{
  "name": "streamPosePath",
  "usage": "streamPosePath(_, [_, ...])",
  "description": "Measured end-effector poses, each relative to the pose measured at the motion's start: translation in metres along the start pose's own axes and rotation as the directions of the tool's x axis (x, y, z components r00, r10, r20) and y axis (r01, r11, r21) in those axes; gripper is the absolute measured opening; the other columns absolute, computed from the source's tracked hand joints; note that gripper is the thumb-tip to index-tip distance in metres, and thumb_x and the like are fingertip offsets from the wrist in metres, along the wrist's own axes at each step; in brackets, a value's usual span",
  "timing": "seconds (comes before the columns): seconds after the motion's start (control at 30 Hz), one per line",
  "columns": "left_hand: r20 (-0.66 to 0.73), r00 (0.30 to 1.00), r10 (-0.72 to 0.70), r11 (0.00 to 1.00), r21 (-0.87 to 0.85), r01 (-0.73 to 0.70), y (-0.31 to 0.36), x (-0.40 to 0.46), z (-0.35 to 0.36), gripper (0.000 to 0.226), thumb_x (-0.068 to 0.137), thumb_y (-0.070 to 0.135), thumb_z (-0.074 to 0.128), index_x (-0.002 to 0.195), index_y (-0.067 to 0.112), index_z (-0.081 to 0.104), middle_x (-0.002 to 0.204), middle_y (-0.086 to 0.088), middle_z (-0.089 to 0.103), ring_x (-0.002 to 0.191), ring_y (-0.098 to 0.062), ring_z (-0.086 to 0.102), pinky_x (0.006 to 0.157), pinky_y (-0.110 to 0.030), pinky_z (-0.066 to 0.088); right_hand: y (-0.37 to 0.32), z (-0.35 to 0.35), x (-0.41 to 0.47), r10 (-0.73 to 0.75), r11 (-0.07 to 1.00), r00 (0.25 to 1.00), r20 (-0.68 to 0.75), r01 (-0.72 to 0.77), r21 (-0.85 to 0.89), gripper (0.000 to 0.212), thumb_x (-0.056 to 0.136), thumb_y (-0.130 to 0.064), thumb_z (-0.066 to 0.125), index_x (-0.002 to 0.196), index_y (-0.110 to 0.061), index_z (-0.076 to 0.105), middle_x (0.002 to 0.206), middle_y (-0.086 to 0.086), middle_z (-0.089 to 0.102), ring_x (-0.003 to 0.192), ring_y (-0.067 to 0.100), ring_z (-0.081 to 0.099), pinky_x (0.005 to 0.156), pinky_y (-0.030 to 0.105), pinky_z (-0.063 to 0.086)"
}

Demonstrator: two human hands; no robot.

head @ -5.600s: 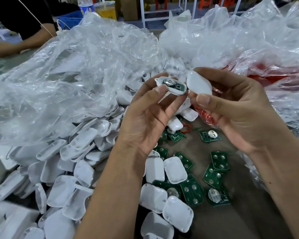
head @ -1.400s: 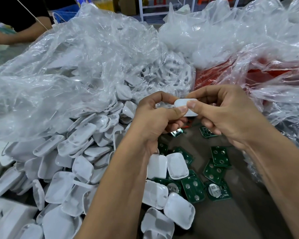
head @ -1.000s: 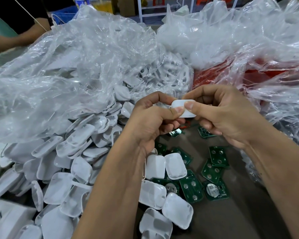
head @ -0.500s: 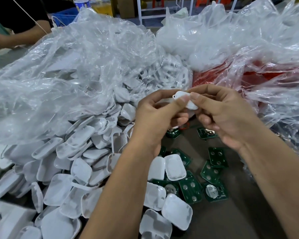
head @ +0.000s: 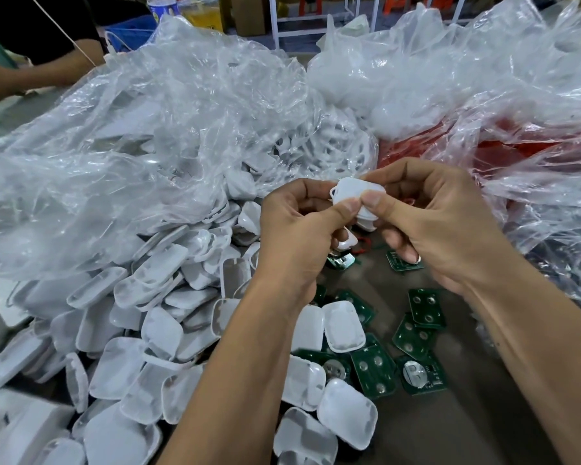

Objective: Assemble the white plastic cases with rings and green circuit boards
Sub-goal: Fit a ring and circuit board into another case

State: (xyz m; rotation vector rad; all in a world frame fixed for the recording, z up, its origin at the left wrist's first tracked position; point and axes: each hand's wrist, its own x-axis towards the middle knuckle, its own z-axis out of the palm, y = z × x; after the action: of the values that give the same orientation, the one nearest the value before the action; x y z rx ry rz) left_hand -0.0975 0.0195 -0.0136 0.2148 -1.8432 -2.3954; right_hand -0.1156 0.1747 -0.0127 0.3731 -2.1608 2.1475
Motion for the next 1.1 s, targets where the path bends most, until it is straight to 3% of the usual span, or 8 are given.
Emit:
streamPosePath(0.2, [0.040,0.998,-0.038,0.999,0.008,0.038,0.002,0.000,-0.002,0.013,0.088,-0.006,0.073,0.100,-0.004,0.066,0.075,-0.018,0.062,0.048,-0.012,0.052,0.046,-0.020,0.041,0.000,-0.001,0.000,-0.012,1.000,1.000,0.005,0.012,-0.007,0.008,0.091,-0.006,0.077,0.094,-0.012,0.074,0.067,0.014,0.068,0.037,0.012,0.050,0.033,0.017,0.035])
streamPosePath(0.33, [0.138,0.990,-0.029,1.000,0.007,0.028,0.003,0.002,-0.009,0.016,0.090,-0.007,0.070,0.091,0.007,0.062,0.069,-0.009,0.055,0.058,-0.015,0.059,0.056,-0.023,0.049,-0.001,-0.002,0.000,-0.121,0.980,0.992,0.017,0.122,-0.157,0.013,0.092,-0.011,0.079,0.098,-0.017,0.070,0.073,0.014,0.069,0.042,0.018,0.058,0.035,0.024,0.042])
streamPosePath(0.57, [0.190,0.978,0.083,0.991,0.089,-0.102,0.005,0.003,-0.016,0.024,0.084,-0.014,0.074,0.092,-0.001,0.056,0.085,-0.045,0.056,0.067,-0.024,0.070,0.063,-0.028,0.060,-0.003,-0.005,-0.003,-0.214,0.939,0.977,0.019,0.211,-0.270,0.015,0.087,-0.014,0.084,0.096,-0.019,0.073,0.071,0.003,0.072,0.048,0.016,0.067,0.043,0.023,0.051])
streamPosePath(0.67, [0.183,0.968,0.169,0.965,0.170,-0.200,0.003,0.006,-0.017,0.031,0.080,-0.018,0.075,0.079,0.006,0.055,0.086,-0.032,0.071,0.070,-0.035,0.073,0.068,-0.042,0.063,-0.005,-0.001,-0.005,-0.326,0.887,0.944,0.046,0.323,-0.330,0.016,0.085,-0.015,0.086,0.094,-0.018,0.073,0.082,0.003,0.072,0.061,0.017,0.073,0.047,0.023,0.056])
streamPosePath(0.77, [0.179,0.954,0.241,0.942,0.193,-0.274,0.003,0.008,-0.019,0.033,0.077,-0.018,0.078,0.074,0.007,0.057,0.084,-0.029,0.073,0.078,-0.043,0.074,0.071,-0.050,0.063,-0.005,0.000,-0.005,-0.435,0.818,0.898,0.064,0.424,-0.389,0.015,0.085,-0.014,0.086,0.092,-0.011,0.074,0.092,0.003,0.068,0.067,0.017,0.074,0.048,0.024,0.058])
streamPosePath(0.9, [0.204,0.942,0.267,0.935,0.180,-0.304,0.002,0.008,-0.020,0.032,0.075,-0.017,0.080,0.075,0.004,0.056,0.080,-0.026,0.072,0.068,-0.025,0.073,0.062,-0.034,0.061,-0.003,-0.004,-0.003,-0.431,0.832,0.901,0.050,0.419,-0.363,0.016,0.087,-0.015,0.085,0.091,-0.005,0.072,0.087,0.003,0.069,0.063,0.018,0.074,0.048,0.031,0.060])
streamPosePath(1.0, [0.207,0.944,0.256,0.942,0.167,-0.292,0.002,0.008,-0.020,0.031,0.075,-0.017,0.080,0.076,0.004,0.058,0.072,-0.019,0.070,0.064,-0.022,0.071,0.059,-0.031,0.059,-0.002,-0.004,-0.003,-0.396,0.866,0.917,0.041,0.388,-0.317,0.015,0.087,-0.014,0.085,0.091,-0.008,0.071,0.080,0.001,0.071,0.059,0.020,0.074,0.047,0.031,0.060])
streamPosePath(1.1, [0.193,0.957,0.218,0.962,0.123,-0.244,0.001,0.005,-0.016,0.017,0.082,-0.007,0.080,0.089,0.003,0.068,0.068,-0.009,0.071,0.061,-0.021,0.070,0.058,-0.028,0.058,0.001,-0.005,0.000,-0.213,0.969,0.977,-0.002,0.211,-0.131,0.012,0.091,-0.011,0.079,0.099,-0.011,0.071,0.068,0.002,0.069,0.048,0.018,0.067,0.042,0.028,0.055])
